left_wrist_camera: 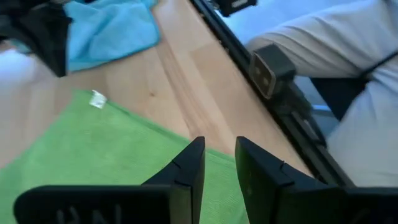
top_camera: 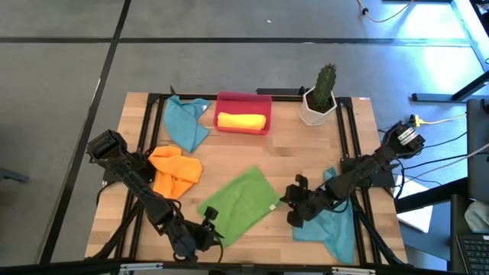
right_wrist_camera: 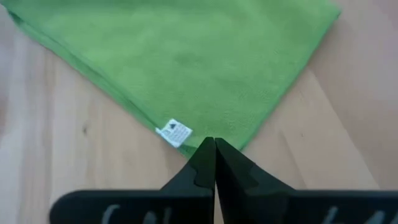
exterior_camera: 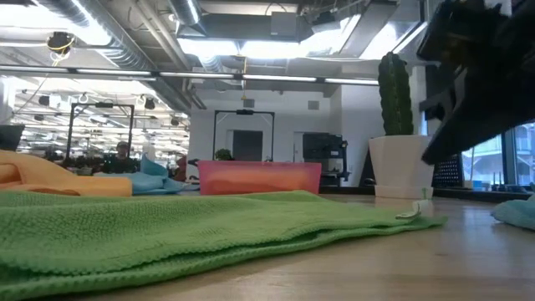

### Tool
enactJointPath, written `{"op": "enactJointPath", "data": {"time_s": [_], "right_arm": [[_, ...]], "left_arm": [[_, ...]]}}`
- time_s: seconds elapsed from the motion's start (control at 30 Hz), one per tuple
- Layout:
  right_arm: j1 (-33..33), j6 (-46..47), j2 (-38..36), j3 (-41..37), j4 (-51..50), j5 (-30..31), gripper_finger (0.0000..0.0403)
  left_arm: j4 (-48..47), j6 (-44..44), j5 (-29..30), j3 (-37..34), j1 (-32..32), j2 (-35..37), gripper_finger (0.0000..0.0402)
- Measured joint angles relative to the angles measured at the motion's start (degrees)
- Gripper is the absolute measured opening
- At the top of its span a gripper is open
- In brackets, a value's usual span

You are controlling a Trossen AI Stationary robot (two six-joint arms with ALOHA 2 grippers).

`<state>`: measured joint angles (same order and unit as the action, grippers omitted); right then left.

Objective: Roll microfiber towels into tight, uniform cylinder then place into a basket
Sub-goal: Roll the green towel

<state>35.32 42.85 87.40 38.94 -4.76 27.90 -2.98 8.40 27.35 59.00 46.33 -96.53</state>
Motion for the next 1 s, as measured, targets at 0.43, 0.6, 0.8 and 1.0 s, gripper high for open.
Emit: {"op": "enactJointPath", "data": {"time_s": [0.43, 0.6, 0.8, 1.0], "right_arm": [[1.3, -22.1, -0.8, 0.1, 20.7, 0.2, 0.0006], [-0.1, -29.3, -0.8, 0.1, 26.8, -5.1, 0.0006], [-3.1, -34.2, -0.8, 0.1, 28.7, -11.5, 0.0006], [-7.6, -40.3, -0.8, 0.1, 33.1, -18.5, 0.0006]], "left_arm": [[3.1, -3.9, 1.2, 0.0, 0.0, 3.5, 0.008], [2.3, -6.0, 4.2, -0.3, -0.6, 6.8, 0.008], [10.7, -4.1, 5.6, -8.9, -3.1, 11.6, 0.008], [37.2, -2.2, 5.7, -23.5, -4.9, 13.3, 0.008]]}}
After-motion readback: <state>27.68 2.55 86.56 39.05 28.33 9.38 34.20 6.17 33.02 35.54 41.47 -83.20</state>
